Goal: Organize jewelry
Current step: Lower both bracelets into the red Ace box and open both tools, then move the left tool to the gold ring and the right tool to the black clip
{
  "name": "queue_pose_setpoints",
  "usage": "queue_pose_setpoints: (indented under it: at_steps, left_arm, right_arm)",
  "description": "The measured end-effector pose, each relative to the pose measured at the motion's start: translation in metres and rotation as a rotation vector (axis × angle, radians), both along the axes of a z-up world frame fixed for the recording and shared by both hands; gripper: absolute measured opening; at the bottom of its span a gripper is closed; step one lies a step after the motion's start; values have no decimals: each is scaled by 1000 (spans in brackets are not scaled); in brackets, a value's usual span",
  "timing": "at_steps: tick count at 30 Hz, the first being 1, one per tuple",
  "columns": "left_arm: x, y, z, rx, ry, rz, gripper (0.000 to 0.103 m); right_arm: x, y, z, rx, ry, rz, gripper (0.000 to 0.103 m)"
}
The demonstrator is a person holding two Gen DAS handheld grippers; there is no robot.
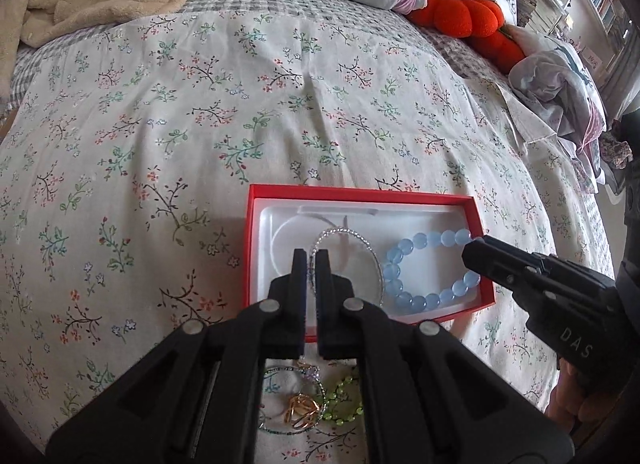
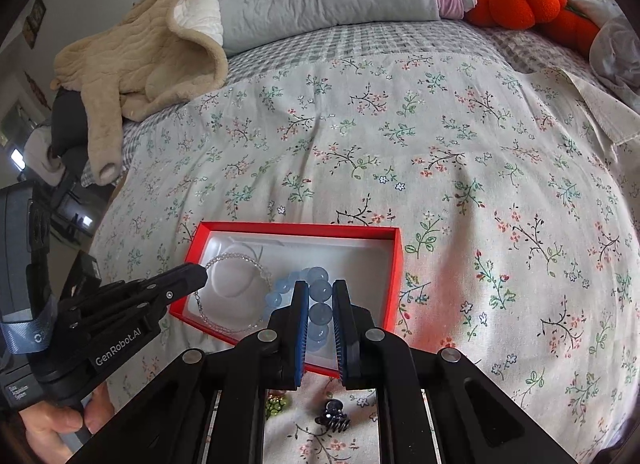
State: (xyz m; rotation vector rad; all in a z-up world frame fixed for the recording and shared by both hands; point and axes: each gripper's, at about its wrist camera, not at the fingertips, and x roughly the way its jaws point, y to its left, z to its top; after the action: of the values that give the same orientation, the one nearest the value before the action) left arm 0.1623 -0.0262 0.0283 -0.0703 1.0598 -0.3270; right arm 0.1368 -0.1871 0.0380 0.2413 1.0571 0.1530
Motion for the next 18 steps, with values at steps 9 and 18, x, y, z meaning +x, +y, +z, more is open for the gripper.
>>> queue_pose_setpoints:
  at_steps: [9, 18]
  left_arm:
    - [-8, 2, 8, 24, -20, -1, 24]
    - [-37, 15, 15, 59, -37, 6, 67]
  right_arm:
    - [-14, 2, 10, -58, -12, 44, 15]
    - [-43, 5, 11, -117, 4, 97, 16]
